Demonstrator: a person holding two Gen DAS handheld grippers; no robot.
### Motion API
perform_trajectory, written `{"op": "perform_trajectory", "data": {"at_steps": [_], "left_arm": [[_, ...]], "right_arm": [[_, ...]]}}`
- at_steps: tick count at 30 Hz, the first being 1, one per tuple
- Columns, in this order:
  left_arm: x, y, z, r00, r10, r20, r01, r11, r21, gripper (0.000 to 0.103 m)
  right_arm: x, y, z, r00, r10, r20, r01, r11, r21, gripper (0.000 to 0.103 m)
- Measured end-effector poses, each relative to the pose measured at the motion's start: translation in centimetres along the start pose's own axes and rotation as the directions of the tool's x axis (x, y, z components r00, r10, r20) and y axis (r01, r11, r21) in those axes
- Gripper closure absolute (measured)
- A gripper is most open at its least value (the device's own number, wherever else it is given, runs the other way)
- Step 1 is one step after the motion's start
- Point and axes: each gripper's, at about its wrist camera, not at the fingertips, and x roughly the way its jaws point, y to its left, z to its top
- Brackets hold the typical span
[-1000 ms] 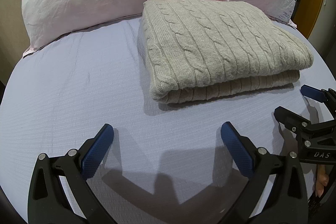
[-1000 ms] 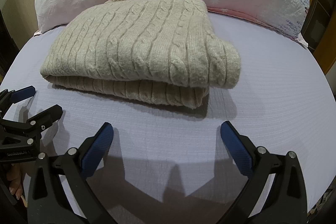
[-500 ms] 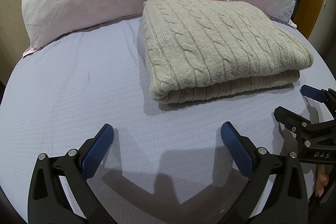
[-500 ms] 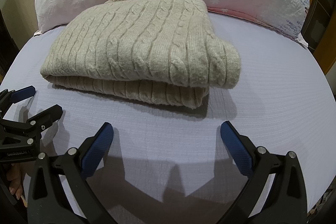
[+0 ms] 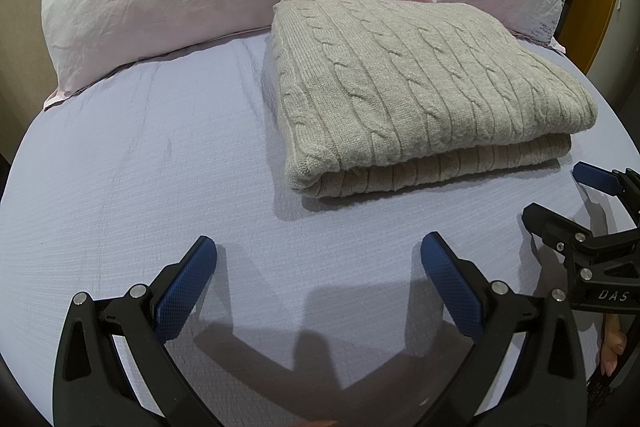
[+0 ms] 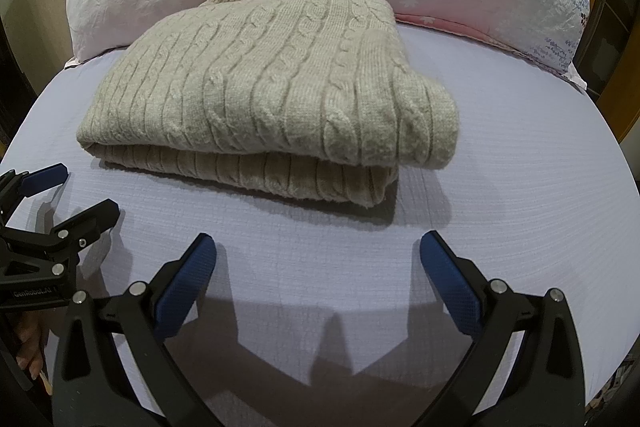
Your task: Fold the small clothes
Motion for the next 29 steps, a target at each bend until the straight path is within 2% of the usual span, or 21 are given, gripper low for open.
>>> {"op": "perform_trajectory", "data": {"at_steps": [29], "left_arm": [[0.08,0.01,-0.04,1.000,0.000,0.001,0.000,1.000,0.001,0.001]], "right_arm": [[-0.05,0.02,0.01,1.000,0.000,0.000,0.000,1.000,0.001,0.002]]}}
